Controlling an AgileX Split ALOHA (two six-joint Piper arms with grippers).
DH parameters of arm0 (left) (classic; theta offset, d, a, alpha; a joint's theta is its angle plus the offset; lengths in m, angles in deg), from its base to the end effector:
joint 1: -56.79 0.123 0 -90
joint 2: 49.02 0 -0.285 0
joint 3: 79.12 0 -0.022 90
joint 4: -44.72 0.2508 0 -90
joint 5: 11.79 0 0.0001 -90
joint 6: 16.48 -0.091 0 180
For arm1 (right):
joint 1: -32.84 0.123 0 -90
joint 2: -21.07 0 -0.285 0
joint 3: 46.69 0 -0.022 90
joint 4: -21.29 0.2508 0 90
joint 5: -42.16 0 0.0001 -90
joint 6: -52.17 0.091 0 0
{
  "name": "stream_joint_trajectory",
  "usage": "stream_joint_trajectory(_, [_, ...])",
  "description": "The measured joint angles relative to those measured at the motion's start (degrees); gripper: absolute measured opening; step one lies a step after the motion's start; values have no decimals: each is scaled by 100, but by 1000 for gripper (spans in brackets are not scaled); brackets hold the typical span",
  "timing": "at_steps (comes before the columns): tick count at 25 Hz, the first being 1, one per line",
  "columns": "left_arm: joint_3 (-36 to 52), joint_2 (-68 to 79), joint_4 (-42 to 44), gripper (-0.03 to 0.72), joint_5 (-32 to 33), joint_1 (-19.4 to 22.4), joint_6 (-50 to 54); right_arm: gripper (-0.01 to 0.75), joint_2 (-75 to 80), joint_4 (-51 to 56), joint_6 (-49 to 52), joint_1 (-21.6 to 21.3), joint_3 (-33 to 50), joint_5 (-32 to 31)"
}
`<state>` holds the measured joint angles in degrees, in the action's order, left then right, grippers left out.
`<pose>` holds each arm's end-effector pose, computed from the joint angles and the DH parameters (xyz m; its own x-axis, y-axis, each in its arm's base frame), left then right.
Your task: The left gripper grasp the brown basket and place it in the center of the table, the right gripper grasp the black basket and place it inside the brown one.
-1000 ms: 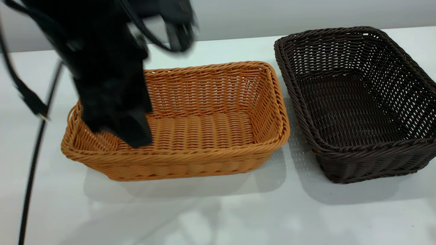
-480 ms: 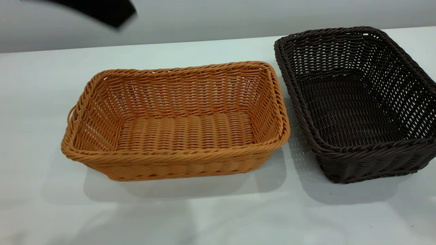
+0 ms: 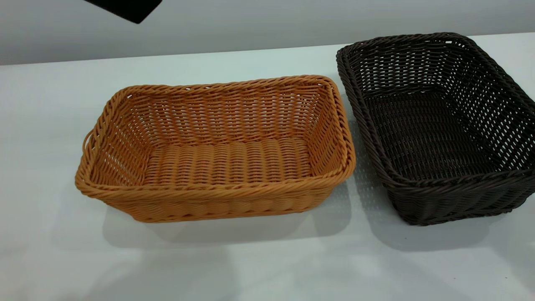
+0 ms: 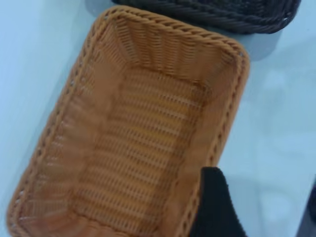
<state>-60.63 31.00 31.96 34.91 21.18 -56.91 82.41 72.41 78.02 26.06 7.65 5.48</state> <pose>0.1980 -0.1598 0.3152 -0.2228 0.7957 -0.5632 0.9009 0.3888 0.1929 0.1537 0.0244 0.2218 -0.4313 0.8927 0.1306 0.6636 0.2158 0.7163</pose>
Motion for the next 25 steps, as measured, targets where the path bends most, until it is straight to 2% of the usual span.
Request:
stream_joint_trajectory(3, [0,0,-61,426,-9,0,0,440,159,-20,16,26,192,195])
stream_joint_trajectory(6, [0,0,-194,426,-14,0,0,440,395,-26,48,268,254,468])
stream_joint_trajectory(16, [0,0,-184,426,-33,0,0,440,1738,270,723,1932,254,1882])
stream_joint_trajectory(19, [0,0,-184,426,-33,0,0,440,2094,274,1015,2068,249,2281])
stream_joint_trajectory(25, [0,0,-184,426,-12,0,-5,440,2712,319,1049,2068,243,2494])
